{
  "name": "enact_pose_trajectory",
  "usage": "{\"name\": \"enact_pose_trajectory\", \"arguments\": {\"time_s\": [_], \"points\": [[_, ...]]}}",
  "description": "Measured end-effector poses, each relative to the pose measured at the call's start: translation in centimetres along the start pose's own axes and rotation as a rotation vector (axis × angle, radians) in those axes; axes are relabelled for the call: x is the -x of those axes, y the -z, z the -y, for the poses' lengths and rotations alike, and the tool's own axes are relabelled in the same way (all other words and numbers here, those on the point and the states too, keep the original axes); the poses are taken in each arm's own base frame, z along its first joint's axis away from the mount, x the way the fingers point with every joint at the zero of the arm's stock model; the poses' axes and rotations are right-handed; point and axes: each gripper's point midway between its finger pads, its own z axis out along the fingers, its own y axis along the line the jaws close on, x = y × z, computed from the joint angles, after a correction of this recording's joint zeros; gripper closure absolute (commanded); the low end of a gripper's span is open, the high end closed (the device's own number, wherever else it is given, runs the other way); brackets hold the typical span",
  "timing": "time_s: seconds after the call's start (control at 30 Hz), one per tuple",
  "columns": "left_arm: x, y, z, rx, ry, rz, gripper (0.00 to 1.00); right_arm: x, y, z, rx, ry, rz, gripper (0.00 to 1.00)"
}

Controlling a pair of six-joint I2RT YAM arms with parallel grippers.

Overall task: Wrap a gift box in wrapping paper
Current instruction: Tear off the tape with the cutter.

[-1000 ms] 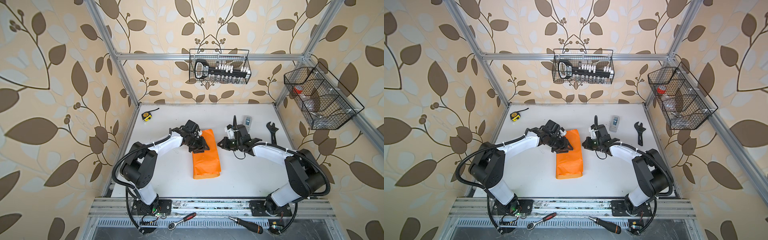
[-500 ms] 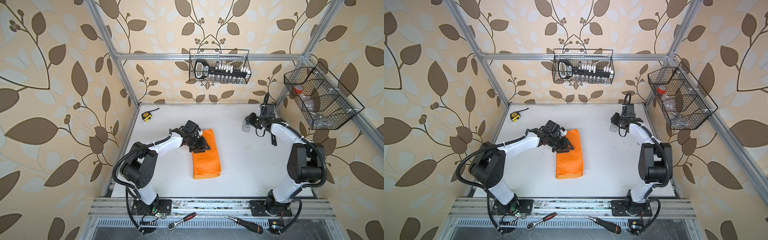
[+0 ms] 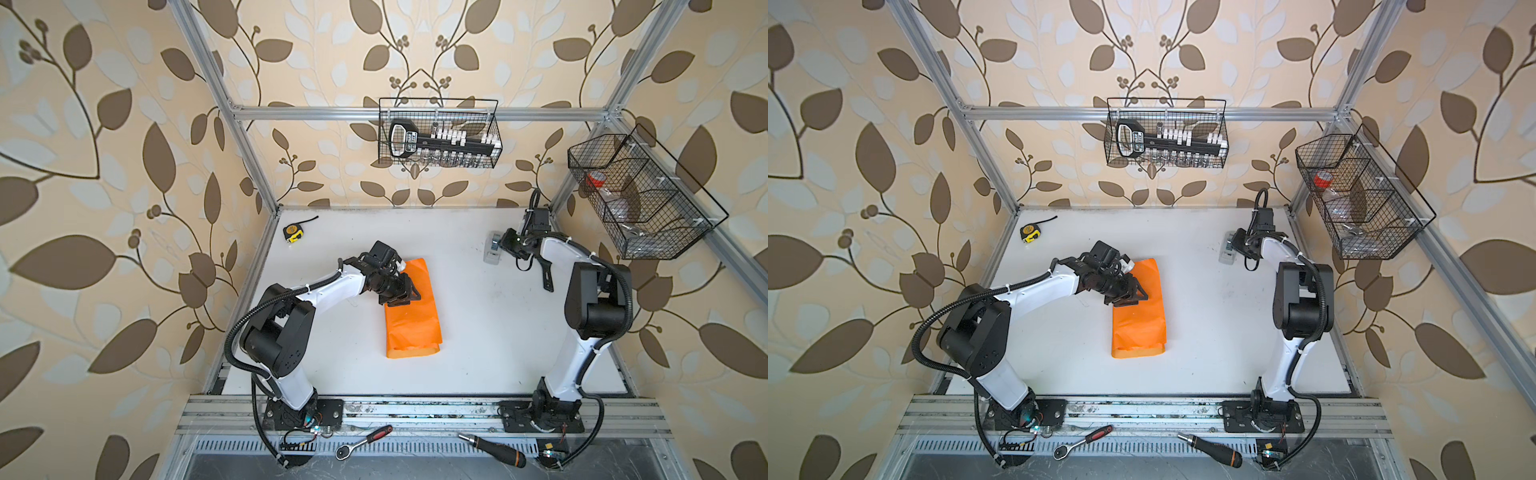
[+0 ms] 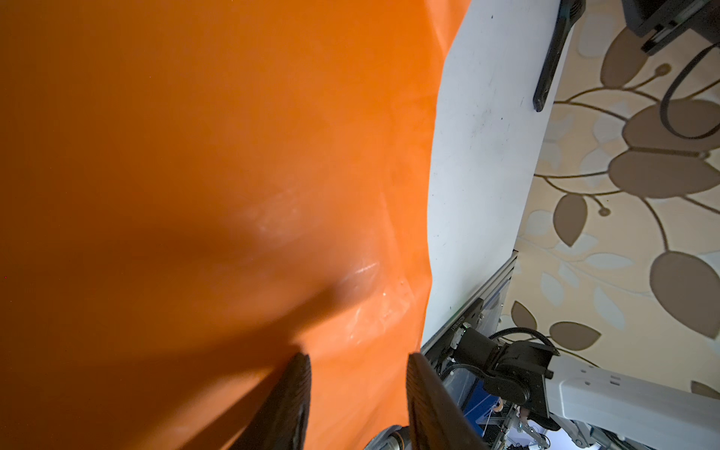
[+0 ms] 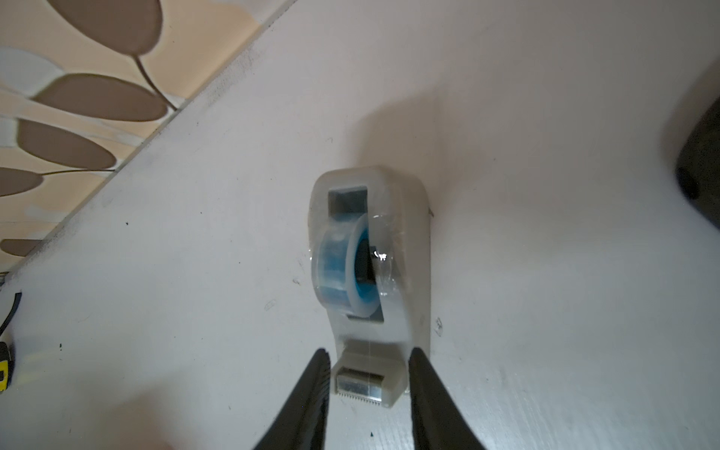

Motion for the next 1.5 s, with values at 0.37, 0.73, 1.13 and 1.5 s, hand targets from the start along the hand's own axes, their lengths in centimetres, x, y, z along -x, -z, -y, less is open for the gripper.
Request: {"name": "enact_pose_trajectory", "arguments": {"time_s": [0.37, 0.73, 1.13, 1.5], "points": [[0.0, 0.0, 0.0, 0.000, 0.000, 0.000, 0.56, -1.1, -1.4, -0.5, 0.052, -0.011, -0.049, 0.69], [0.0, 0.0, 0.0, -0.004, -0.002, 0.002, 0.56, -0.9, -1.6, -1.5, 0.110, -0.043, -0.036, 0.72], [0.0, 0.0, 0.0, -0.004, -0.002, 0.002, 0.56, -1.2, -1.8, -0.8, 0.085, -0.057, -0.035, 0.67], [0.0, 0.0, 0.0, -0.005, -0.003, 0.002, 0.56, -1.3, -2.4, -0.6, 0.084, -0.058, -0.038, 0.68]]}}
